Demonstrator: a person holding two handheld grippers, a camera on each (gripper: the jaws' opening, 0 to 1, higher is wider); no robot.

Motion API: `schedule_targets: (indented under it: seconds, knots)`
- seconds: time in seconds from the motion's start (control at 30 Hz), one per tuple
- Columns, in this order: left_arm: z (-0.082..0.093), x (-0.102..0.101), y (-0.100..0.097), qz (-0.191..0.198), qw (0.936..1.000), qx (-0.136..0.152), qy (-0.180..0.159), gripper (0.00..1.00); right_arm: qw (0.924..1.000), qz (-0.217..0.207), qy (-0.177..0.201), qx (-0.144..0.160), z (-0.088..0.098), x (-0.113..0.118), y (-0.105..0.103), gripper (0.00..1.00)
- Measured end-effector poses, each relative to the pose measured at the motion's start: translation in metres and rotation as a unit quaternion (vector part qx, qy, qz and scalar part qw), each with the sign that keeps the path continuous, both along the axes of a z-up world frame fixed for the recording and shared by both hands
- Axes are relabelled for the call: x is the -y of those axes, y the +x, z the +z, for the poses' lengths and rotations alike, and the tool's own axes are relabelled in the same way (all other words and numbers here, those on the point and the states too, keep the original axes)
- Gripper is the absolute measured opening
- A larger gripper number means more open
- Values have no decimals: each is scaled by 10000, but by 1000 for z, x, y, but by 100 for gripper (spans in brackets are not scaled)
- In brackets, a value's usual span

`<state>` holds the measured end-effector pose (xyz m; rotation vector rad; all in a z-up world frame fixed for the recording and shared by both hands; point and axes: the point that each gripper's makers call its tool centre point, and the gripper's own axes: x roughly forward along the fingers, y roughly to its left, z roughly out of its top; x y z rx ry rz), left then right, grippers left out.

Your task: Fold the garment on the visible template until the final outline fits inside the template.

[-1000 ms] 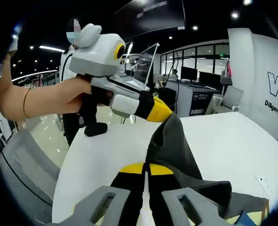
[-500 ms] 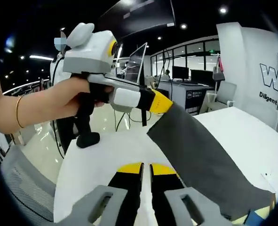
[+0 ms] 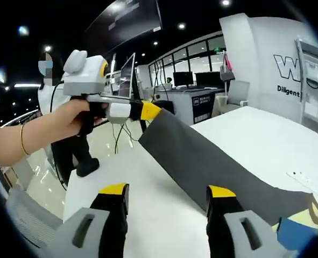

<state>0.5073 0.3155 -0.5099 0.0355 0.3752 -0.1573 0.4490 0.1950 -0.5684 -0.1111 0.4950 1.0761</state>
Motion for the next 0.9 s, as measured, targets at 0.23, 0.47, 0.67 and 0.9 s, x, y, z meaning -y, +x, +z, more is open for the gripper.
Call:
schedule_targets:
  seconds: [0.23, 0.47, 0.67, 0.9]
  knots:
    - [2, -2, 5, -4, 10000, -75, -54, 1, 9995, -277, -144, 15, -2, 21, 13, 77]
    - [1, -1, 5, -6, 9999, -139, -31, 1, 9990, -410, -199, 12, 0, 37, 19, 91]
    - [4, 6, 7, -61, 9998, -191, -82, 1, 9979, -610, -207, -81, 3, 62, 22, 99]
    - [12, 21, 9, -189, 9995, -217, -141, 1, 9952, -919, -312, -153, -1, 104, 28, 99]
